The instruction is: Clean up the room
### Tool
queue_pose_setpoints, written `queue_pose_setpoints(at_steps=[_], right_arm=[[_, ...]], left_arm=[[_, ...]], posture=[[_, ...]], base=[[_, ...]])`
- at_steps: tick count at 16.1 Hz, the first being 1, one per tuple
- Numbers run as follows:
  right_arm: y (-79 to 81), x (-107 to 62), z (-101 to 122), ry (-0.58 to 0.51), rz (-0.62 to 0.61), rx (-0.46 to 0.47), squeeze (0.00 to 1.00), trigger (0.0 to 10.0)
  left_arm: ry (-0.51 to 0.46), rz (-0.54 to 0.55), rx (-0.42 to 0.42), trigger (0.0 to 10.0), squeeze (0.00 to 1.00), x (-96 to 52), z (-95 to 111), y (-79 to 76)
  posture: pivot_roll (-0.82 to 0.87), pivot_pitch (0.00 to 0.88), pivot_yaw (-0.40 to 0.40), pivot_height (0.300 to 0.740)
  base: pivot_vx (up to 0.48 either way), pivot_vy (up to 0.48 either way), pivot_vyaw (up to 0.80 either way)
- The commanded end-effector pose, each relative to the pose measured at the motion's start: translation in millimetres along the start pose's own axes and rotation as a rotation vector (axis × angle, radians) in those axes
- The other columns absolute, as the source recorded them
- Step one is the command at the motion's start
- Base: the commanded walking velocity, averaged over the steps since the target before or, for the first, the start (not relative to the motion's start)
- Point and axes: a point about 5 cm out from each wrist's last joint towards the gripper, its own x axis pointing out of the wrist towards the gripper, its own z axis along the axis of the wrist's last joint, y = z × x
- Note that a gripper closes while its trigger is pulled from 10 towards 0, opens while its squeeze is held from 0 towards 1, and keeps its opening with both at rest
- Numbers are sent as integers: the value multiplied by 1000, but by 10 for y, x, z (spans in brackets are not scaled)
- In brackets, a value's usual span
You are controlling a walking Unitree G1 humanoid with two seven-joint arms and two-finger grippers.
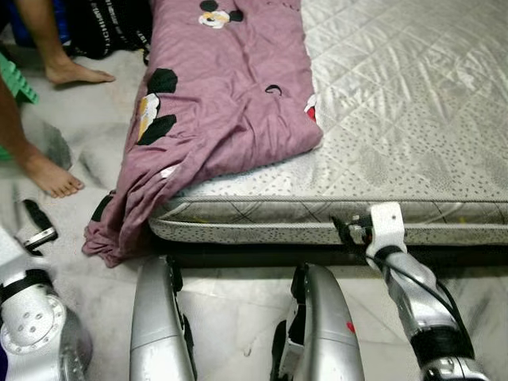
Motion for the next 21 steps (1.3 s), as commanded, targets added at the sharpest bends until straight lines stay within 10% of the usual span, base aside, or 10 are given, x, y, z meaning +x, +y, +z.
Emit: queue_pose_setpoints(at_steps=[1,9,16,18,21], right_arm=[[24,-7,46,-33,23,-44,0,10000],[-11,-21,101,-54,23,-27,0,10000],[-786,-919,-418,154,-170,-259,0,10000],[-881,-1023,-450,188,-178,-263,0,10000],[-579,-580,-139,53,-87,-207,0,10000]], left_arm=[[21,11,4,10000,0,-8,-18,22],[-117,93,44,10000,0,198,262,136],[-165,265,-61,10000,0,567,267,157],[-166,250,-32,10000,0,568,236,63],[39,-156,-156,10000,0,502,-99,-617]], posture=[[133,249,-97,526],[88,261,-131,526],[-146,300,-195,526],[-150,297,-200,526],[-120,283,-187,526]], base=[[0,0,769],[0,0,291],[0,0,0],[0,0,0],[0,0,0]])
